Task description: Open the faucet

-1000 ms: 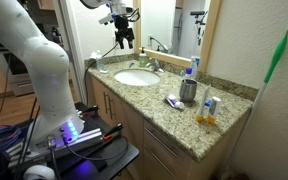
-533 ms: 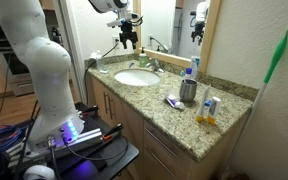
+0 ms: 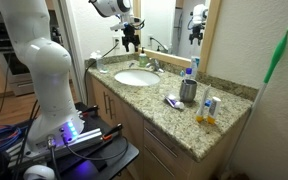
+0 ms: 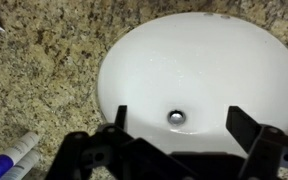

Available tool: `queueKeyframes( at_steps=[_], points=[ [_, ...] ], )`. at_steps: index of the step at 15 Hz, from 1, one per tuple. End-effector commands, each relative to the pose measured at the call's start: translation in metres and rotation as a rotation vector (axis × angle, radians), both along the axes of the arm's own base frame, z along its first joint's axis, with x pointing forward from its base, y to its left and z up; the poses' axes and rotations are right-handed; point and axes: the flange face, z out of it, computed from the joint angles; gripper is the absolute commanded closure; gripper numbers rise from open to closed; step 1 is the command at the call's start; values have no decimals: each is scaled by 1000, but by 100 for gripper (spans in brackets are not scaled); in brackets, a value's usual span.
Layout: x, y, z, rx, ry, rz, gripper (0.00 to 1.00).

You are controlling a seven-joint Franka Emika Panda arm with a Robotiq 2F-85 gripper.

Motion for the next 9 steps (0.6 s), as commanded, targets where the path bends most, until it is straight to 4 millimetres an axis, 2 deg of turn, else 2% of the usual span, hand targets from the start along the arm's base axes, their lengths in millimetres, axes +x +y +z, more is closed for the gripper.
queueKeyframes(
  at_steps=[1,4,6,7,9],
  points=[
    [52,15,-26,41,0,5,0],
    [102,17,-29,68,-41,-40,0],
    [122,14,-21,103,-52,-88,0],
    [98,13,-25,79,-44,-54,0],
    [117,10,-23,95,-60,-72,0]
  ],
)
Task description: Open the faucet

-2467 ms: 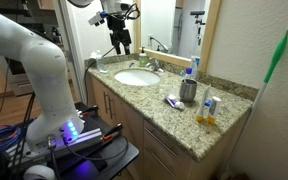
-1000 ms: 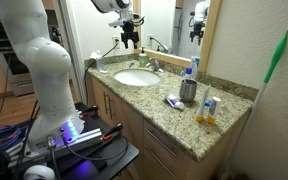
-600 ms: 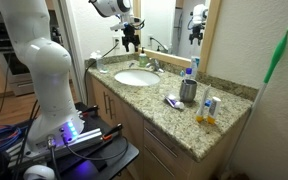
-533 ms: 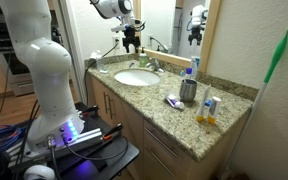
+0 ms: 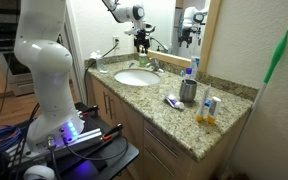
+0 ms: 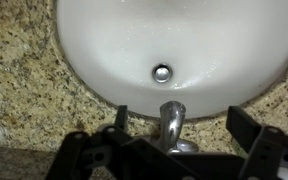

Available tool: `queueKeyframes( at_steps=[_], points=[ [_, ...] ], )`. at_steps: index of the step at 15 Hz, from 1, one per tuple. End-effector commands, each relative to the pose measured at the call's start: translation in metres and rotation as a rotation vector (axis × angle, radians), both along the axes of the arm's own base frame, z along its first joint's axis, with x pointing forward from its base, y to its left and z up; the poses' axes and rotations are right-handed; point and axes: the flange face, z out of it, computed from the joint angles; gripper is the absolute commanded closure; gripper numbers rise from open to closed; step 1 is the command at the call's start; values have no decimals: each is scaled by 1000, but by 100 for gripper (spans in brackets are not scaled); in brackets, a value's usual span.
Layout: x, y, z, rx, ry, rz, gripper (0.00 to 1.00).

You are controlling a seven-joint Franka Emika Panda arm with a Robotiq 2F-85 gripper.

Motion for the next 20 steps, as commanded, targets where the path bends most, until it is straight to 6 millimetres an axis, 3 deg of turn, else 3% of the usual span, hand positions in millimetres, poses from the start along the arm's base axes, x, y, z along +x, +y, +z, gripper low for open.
queueKeyframes(
  at_steps=[1,2,3,6,9,14,15,17,18,20],
  points=[
    [3,0,1,2,-2,-2,0],
    [4,1,1,3,-4,-3,0],
    [6,2,-13,-20,62,3,0],
    [31,3,-48,24,75,-5,0],
    [56,5,-66,73,48,-26,0],
    [94,3,-67,62,-15,-77,0],
    [79,-1,-70,57,8,-65,0],
    [88,1,-67,60,-11,-69,0],
    [89,1,-67,57,-17,-70,17],
    [89,1,-68,43,-25,-82,33]
  ],
)
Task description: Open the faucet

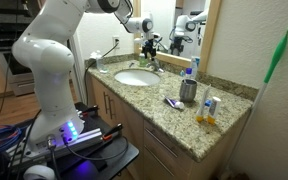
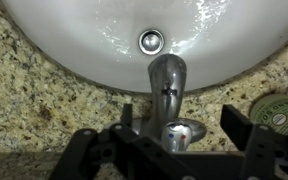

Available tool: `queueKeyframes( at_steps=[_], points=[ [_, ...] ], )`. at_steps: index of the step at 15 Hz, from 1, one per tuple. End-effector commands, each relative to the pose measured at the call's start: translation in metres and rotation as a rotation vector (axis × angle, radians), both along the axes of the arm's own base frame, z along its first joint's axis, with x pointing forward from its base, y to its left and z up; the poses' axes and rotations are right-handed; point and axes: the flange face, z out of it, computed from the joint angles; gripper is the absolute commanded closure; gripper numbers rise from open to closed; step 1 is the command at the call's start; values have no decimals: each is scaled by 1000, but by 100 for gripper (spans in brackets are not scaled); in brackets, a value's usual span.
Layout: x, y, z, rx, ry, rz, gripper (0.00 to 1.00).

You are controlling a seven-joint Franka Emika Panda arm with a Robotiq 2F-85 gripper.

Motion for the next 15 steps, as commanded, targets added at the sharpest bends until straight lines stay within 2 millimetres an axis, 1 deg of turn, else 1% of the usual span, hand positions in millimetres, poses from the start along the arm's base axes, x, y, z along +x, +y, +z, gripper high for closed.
queueKeyframes(
  at_steps=[1,2,3,4,7,9,10,12,15],
  points=[
    [0,-2,-1,-14,-16,-19,42],
    [-1,-3,-1,-16,-21,-22,47],
    [-1,-3,0,-21,-27,-28,56],
    [0,-5,0,-25,-34,-35,61],
    [0,-8,2,-21,-54,-57,84],
    [-2,-6,3,-2,-59,-76,96],
    [-5,-7,8,28,-48,-95,93],
    [-13,-14,28,76,-82,-137,93],
    [-28,-34,61,120,-192,-200,93]
  ],
)
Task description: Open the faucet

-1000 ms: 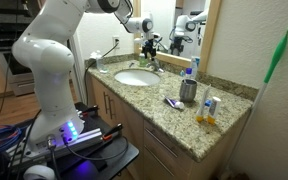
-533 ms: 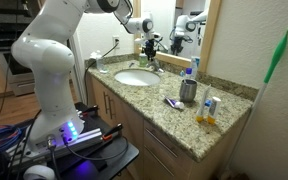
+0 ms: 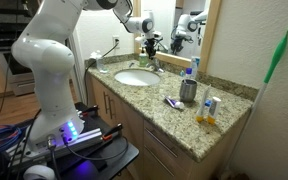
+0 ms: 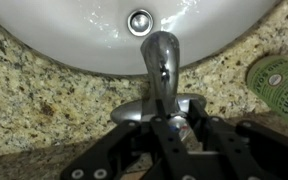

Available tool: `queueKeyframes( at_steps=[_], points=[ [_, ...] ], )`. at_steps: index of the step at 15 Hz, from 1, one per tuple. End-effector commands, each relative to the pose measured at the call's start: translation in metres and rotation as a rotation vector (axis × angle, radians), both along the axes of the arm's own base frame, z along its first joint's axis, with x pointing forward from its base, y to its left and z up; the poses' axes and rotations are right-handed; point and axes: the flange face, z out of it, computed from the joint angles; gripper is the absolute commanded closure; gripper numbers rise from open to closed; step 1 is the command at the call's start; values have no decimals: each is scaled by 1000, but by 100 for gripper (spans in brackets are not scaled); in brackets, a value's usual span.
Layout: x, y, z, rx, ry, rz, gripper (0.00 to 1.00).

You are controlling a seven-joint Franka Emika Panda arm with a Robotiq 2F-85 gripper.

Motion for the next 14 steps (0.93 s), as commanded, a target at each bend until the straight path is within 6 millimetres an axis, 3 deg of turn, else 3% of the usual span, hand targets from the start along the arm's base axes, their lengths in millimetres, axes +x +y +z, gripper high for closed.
queueKeyframes(
  at_steps=[1,7,8,9,10,11,12,14],
  points=[
    [-30,-27,56,52,-130,-81,93],
    [-52,-38,61,85,-252,-144,93],
    [-58,-37,71,91,-274,-145,89],
    [-65,-39,87,93,-298,-143,93],
    [-72,-41,102,86,-305,-133,55],
    [-83,-44,117,69,-283,-131,59],
    [-96,-47,128,29,-228,-130,57],
    [-126,-48,145,-37,-121,-90,45]
  ],
)
